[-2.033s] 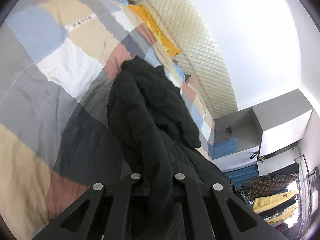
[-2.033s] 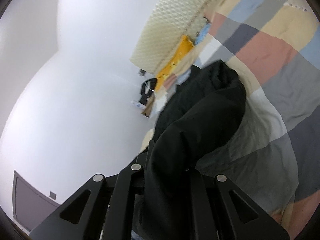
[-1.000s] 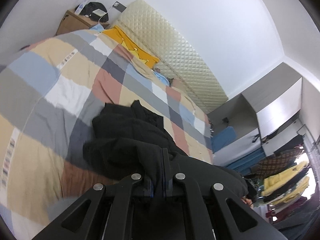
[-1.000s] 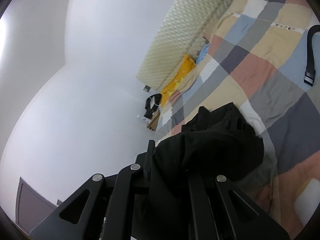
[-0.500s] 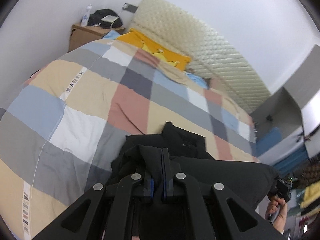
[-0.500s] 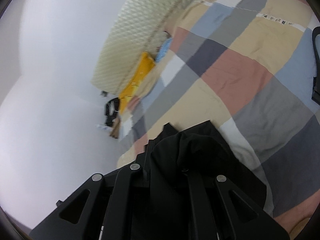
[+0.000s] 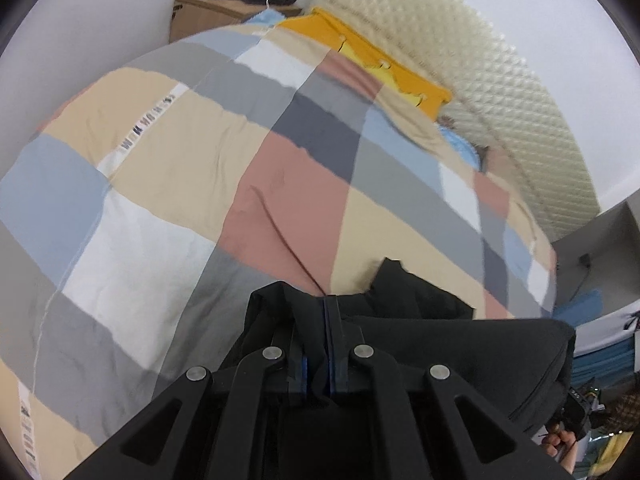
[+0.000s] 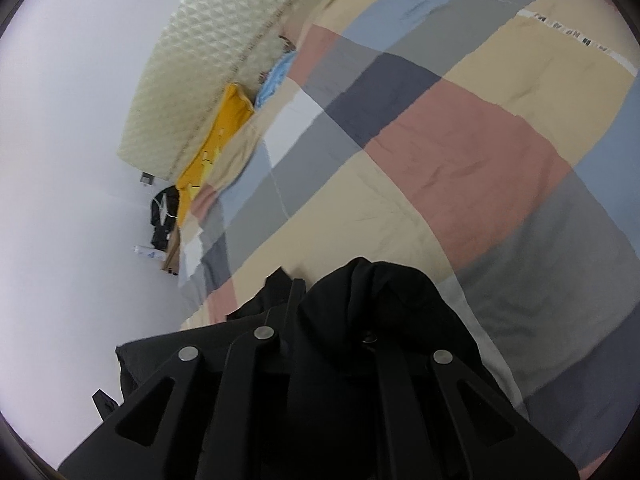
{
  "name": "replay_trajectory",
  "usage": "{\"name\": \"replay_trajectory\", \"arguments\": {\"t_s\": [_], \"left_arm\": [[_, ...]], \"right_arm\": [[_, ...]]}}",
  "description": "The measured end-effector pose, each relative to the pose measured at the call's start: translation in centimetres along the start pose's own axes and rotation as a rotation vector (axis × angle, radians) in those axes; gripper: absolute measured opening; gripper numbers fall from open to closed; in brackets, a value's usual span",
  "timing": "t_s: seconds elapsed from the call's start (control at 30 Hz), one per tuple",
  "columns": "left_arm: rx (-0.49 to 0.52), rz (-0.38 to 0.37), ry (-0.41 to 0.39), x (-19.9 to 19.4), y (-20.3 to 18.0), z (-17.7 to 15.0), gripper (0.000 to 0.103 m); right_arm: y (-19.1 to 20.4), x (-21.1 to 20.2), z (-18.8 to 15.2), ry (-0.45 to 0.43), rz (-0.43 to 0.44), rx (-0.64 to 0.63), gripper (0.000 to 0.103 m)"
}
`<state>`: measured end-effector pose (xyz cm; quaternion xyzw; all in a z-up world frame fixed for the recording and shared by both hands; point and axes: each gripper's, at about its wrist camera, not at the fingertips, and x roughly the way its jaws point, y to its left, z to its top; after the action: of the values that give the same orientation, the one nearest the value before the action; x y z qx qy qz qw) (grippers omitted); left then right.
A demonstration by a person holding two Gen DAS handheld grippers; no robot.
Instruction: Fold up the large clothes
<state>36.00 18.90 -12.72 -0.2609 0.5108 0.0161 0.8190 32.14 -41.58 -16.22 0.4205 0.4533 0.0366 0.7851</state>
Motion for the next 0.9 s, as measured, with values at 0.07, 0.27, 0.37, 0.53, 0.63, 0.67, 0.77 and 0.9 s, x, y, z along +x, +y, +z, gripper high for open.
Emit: {"name": "replay_trajectory", "arguments": {"t_s": [0.07, 0.27, 0.37, 0.53, 0.63, 0.67, 0.77, 0.9], "left_arm": [[0.002, 0.012, 0.021, 1.8, 0.0, 0.2, 0.007], [-0.020, -0.011, 0.065, 6.7, 0.5, 0.5, 0.007], [-0.034, -0.025, 0.088, 8.0, 0.7, 0.7, 0.007], [-0.030, -0.055, 0.104, 7.9, 1.1, 0.6, 0.008], [0.009, -0.058, 0.116, 6.7, 1.1, 0.3, 0.008], [0.004, -0.065, 0.111, 5.9, 1.2, 0.2, 0.009], [-0.015, -0.101, 0.113, 2.9, 1.8, -0.6, 0.015], [-0.038, -0.106, 0.054, -2.7, 2.9, -1.4, 0.046]], "right_arm": [[-0.7, 1.6, 0.3, 0.020, -0.015, 0.004, 0.010], [-2.9, 5.8, 0.4, 0.049, -0.020, 0.021, 0.010], [-3.7, 7.2, 0.2, 0.058, -0.014, 0.034, 0.010], [-3.8, 7.1, 0.0, 0.058, -0.007, 0.053, 0.011], [-3.1, 5.9, -0.6, 0.054, -0.008, 0.059, 0.014], [-2.9, 5.5, -0.7, 0.053, -0.009, 0.048, 0.015], [-2.3, 3.5, -1.2, 0.048, 0.005, 0.027, 0.021], [-2.1, 0.0, -2.2, 0.012, 0.030, 0.036, 0.075]]}}
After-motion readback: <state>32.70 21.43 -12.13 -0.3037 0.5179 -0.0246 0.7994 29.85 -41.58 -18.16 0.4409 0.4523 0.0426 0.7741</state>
